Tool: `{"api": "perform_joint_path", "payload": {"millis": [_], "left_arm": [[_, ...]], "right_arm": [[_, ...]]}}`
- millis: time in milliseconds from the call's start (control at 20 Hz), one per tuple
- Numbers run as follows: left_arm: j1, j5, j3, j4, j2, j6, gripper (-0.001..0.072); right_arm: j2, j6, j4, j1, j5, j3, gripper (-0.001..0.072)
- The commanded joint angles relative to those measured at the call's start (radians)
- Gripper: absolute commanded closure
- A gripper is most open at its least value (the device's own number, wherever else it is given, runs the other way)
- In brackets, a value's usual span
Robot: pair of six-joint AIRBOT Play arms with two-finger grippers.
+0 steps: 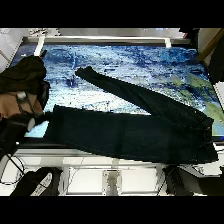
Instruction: Fold the clothes and pants, and hang the long-sleeved shirts on hangers.
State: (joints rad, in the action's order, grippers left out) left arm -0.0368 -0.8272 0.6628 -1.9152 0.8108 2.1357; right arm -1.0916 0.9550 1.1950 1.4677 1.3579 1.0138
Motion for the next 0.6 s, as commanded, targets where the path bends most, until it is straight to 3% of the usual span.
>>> {"api": "perform_joint_path", "payload": {"millis": [0, 100, 150, 250, 400, 550], "left_arm": [[-0.001, 0.167, 0.253, 0.128, 0.073, -0.179, 0.0136], [-0.001, 0.13, 0.428, 0.347, 0.265, -0.381, 0.0135], [-0.001, 0.1, 0.528, 0.433, 0.378, -0.419, 0.0135], [-0.006, -0.026, 0.779, 0.522, 0.633, -0.442, 0.0135], [-0.032, -0.278, 1.143, 0.534, 0.968, -0.436, 0.0135], [-0.055, -0.344, 1.384, 0.616, 1.196, -0.415, 0.0136]], "right_arm": [[0.0, 0.021, -0.433, -0.027, -0.011, 0.083, 0.0299], [-0.001, -0.036, -0.568, -0.139, -0.023, 0.083, 0.0299], [-0.002, -0.035, -0.558, -0.215, -0.045, 0.083, 0.0299], [-0.002, -0.032, -0.492, -0.383, -0.107, 0.083, 0.0299], [-0.002, -0.029, -0.418, -0.625, -0.196, 0.083, 0.0298], [-0.01, -0.029, -0.385, -0.832, -0.271, 0.083, 0.0299]]}}
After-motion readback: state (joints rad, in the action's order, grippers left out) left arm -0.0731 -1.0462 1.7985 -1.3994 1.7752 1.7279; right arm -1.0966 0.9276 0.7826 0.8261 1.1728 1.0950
